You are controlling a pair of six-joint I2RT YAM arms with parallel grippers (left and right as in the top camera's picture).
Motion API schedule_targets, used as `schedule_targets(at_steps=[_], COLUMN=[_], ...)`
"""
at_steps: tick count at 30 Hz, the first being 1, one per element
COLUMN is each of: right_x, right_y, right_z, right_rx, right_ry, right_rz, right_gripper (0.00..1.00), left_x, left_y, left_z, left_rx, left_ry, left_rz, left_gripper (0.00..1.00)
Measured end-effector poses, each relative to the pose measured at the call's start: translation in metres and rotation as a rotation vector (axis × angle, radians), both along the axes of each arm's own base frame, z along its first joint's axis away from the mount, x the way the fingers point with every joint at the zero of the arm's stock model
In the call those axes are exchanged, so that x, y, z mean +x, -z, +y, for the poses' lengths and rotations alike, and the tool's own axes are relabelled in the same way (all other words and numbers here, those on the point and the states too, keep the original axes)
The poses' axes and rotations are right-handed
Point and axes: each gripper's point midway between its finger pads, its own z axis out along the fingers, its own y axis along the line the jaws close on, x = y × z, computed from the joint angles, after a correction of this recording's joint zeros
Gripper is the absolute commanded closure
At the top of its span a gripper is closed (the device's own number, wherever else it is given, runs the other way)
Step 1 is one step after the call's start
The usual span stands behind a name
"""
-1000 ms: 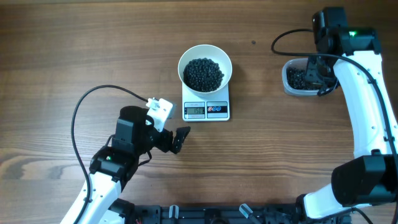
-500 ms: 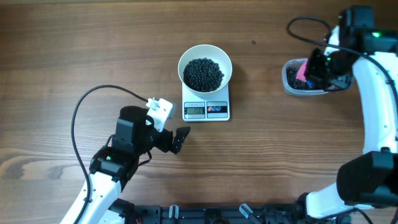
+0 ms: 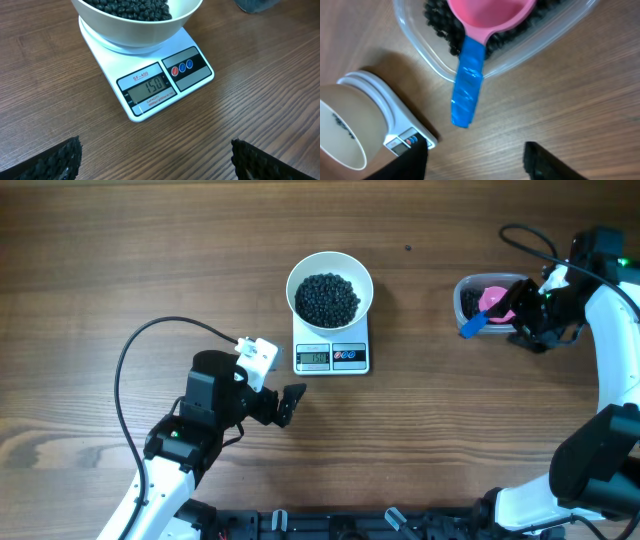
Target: Scoop item into bowl and weigh 150g on scale
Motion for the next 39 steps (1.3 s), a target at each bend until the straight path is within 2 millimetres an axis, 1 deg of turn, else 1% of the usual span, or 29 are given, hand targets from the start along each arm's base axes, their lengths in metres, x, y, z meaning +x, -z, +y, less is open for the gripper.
schedule_targets(at_steps=[2,4,6,7,8,10,11,12,15,16,17,18,19,22,25,27,29,31,33,34,35,36,37,38,39], right_x=[-0.006,-0.005,-0.001,0.005,0.008,0.011,0.009,-0.002,-0.031,-0.032,-0.043,-0.047,-0.049,-0.050,-0.047,-0.044,-0.045,-0.042,-0.034,-0.024,-0.015,-0.013,-0.017,-0.022,-0.031], right_y=[0.001,0.001,0.000,-0.009,-0.021,-0.058,-0.078,-0.115,-0.173,-0.175,-0.190,-0.197,-0.199,-0.200,-0.198,-0.189,-0.175,-0.174,-0.182,-0.195,-0.213,-0.228,-0.241,-0.248,-0.253], right_z=[0.000,-0.001,-0.002,-0.004,-0.005,-0.005,-0.004,-0.001,0.007,0.007,0.010,0.011,0.012,0.012,0.011,0.010,0.011,0.005,-0.010,-0.019,-0.028,-0.034,-0.038,-0.039,-0.040], right_rx=[-0.003,-0.007,-0.014,-0.027,-0.041,-0.075,-0.089,-0.118,-0.165,-0.166,-0.179,-0.185,-0.188,-0.180,-0.144,-0.109,-0.089,-0.115,-0.191,-0.249,-0.320,-0.387,-0.452,-0.482,-0.518], right_ry=[0.008,0.008,0.009,0.010,0.013,0.020,0.024,0.027,0.031,0.034,0.034,0.034,0.034,0.050,0.107,0.157,0.173,0.189,0.221,0.225,0.222,0.217,0.223,0.228,0.243], right_rz=[0.027,0.025,0.002,-0.050,-0.105,-0.241,-0.304,-0.421,-0.604,-0.613,-0.665,-0.689,-0.699,-0.699,-0.677,-0.629,-0.557,-0.555,-0.608,-0.682,-0.782,-0.864,-0.943,-0.994,-1.059], right_gripper=[0.33,0.33,0.33,0.32,0.30,0.29,0.29,0.28,0.26,0.26,0.26,0.17,0.00,0.00,0.00,0.00,0.00,0.00,0.00,0.00,0.00,0.00,0.00,0.00,0.00], left_x=[0.000,0.000,0.000,0.000,0.000,0.000,0.000,0.000,0.000,0.000,0.000,0.000,0.000,0.000,0.000,0.000,0.000,0.000,0.000,0.000,0.000,0.000,0.000,0.000,0.000], left_y=[0.000,0.000,0.000,0.000,0.000,0.000,0.000,0.000,0.000,0.000,0.000,0.000,0.000,0.000,0.000,0.000,0.000,0.000,0.000,0.000,0.000,0.000,0.000,0.000,0.000], left_z=[0.000,0.000,0.000,0.000,0.000,0.000,0.000,0.000,0.000,0.000,0.000,0.000,0.000,0.000,0.000,0.000,0.000,0.000,0.000,0.000,0.000,0.000,0.000,0.000,0.000], left_rx=[0.000,0.000,0.000,0.000,0.000,0.000,0.000,0.000,0.000,0.000,0.000,0.000,0.000,0.000,0.000,0.000,0.000,0.000,0.000,0.000,0.000,0.000,0.000,0.000,0.000], left_ry=[0.000,0.000,0.000,0.000,0.000,0.000,0.000,0.000,0.000,0.000,0.000,0.000,0.000,0.000,0.000,0.000,0.000,0.000,0.000,0.000,0.000,0.000,0.000,0.000,0.000], left_rz=[0.000,0.000,0.000,0.000,0.000,0.000,0.000,0.000,0.001,0.001,0.000,0.000,0.000,0.000,0.000,0.000,0.000,0.000,0.000,0.001,0.000,0.000,0.001,0.001,0.001], left_gripper=[0.00,0.00,0.00,0.00,0.00,0.00,0.00,0.00,0.00,0.00,0.00,0.00,0.00,0.00,0.00,0.00,0.00,0.00,0.00,0.00,0.00,0.00,0.00,0.00,0.00])
